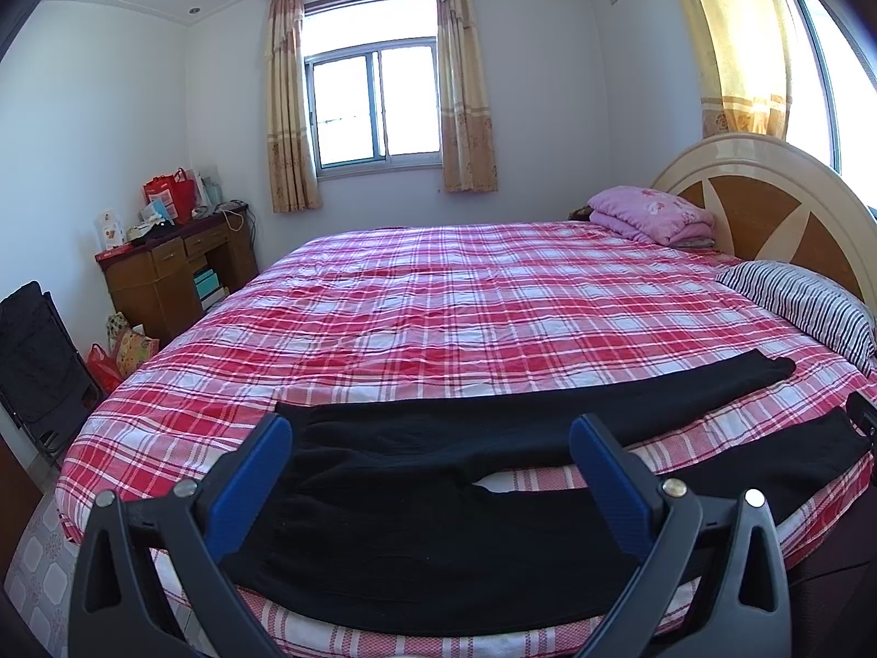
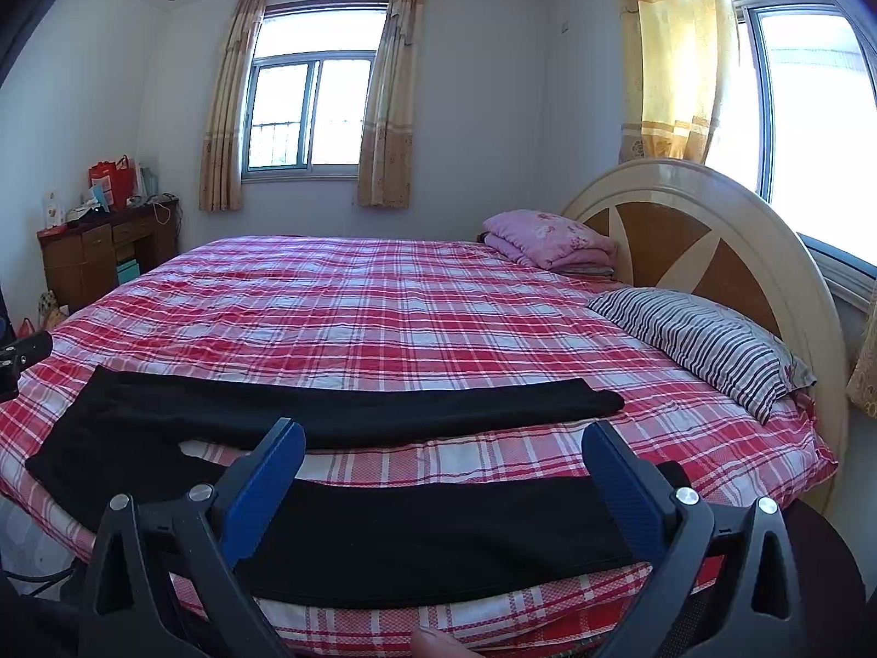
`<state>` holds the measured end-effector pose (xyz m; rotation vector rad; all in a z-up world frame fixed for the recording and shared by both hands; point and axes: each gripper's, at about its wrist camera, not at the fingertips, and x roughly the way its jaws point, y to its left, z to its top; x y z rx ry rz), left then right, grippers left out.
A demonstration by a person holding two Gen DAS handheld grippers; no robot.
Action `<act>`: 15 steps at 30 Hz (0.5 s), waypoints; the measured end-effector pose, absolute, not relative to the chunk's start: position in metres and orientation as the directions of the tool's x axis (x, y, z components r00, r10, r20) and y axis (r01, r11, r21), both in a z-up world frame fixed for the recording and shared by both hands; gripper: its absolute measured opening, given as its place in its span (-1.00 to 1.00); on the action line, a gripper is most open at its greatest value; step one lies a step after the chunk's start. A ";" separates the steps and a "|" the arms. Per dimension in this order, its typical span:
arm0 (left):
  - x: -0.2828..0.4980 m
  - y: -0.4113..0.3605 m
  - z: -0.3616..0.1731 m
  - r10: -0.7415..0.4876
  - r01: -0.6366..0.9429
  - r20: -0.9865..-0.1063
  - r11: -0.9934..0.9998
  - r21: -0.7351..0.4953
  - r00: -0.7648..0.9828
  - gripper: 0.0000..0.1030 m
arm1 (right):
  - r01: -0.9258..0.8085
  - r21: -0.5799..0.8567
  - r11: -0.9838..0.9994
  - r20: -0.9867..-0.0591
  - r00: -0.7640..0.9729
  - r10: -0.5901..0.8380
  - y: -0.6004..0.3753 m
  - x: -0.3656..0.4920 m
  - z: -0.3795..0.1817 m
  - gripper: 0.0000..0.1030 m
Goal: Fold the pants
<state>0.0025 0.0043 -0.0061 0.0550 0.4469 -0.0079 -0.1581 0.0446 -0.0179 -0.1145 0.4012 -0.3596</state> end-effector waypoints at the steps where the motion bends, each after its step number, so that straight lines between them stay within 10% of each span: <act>1: 0.003 0.004 -0.006 0.004 0.020 -0.433 0.999 0.051 0.902 1.00 | 0.319 -0.179 0.931 -0.362 0.859 -0.363 0.044 -0.158 -0.018 0.98; 15: 0.006 0.005 -0.009 0.012 0.015 -0.447 0.998 0.057 0.895 1.00 | 0.320 -0.184 0.929 -0.374 0.852 -0.367 0.044 -0.154 -0.021 0.98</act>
